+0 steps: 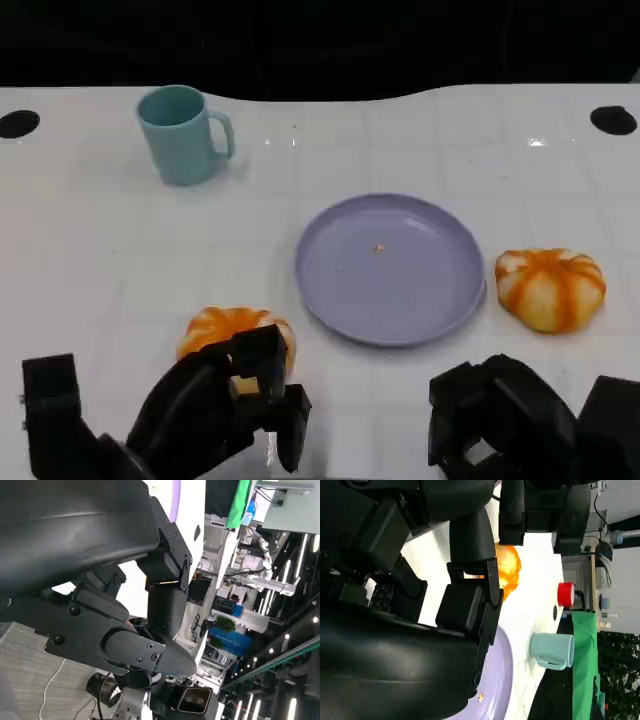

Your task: Grasp the bread from the table and place it into the plate.

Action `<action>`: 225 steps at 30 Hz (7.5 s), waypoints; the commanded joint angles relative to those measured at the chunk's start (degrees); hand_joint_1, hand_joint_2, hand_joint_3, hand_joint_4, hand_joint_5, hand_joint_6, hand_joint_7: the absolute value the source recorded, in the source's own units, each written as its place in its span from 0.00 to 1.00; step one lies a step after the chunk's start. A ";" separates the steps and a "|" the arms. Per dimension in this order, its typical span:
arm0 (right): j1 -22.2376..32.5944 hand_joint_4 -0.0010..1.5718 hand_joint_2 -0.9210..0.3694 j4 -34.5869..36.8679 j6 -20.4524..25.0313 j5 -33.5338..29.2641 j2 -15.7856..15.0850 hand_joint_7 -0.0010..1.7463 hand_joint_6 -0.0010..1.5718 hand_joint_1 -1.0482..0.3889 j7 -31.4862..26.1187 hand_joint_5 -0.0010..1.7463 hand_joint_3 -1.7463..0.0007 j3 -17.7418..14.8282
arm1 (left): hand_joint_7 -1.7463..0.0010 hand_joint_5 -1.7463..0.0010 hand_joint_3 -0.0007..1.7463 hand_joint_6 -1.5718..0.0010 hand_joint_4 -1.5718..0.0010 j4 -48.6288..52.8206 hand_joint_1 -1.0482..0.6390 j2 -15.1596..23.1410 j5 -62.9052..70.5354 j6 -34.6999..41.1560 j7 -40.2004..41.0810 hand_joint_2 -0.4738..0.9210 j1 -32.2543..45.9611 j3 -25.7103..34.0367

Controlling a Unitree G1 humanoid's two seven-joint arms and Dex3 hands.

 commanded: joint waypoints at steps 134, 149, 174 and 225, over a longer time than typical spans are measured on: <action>-1.35 0.99 0.61 2.85 -2.22 -0.62 -0.07 0.55 1.00 0.00 0.30 0.71 0.31 -0.42 | 0.92 0.30 0.22 0.35 0.50 12.18 0.43 20.32 77.74 -8.06 42.23 0.99 -19.68 -24.77; -1.24 0.99 0.63 2.61 -1.41 -0.21 0.12 0.54 1.00 0.00 0.46 0.71 0.30 -0.53 | 0.01 0.00 0.77 0.56 0.45 21.32 0.44 19.75 77.62 -16.92 67.34 0.67 -20.67 -25.88; -0.74 0.99 0.64 1.35 -0.20 -0.06 0.21 0.54 1.00 0.00 0.35 0.71 0.30 -0.53 | 0.00 0.00 0.93 0.53 0.40 2.94 0.49 20.66 76.72 -14.02 68.24 0.53 -15.92 -20.49; 2.27 0.95 0.65 -2.39 1.59 -1.50 0.57 0.56 1.00 0.00 -0.66 0.74 0.27 0.73 | 0.19 0.01 0.73 0.55 0.46 44.64 0.46 -0.68 75.77 -22.25 84.86 0.60 -45.79 -30.45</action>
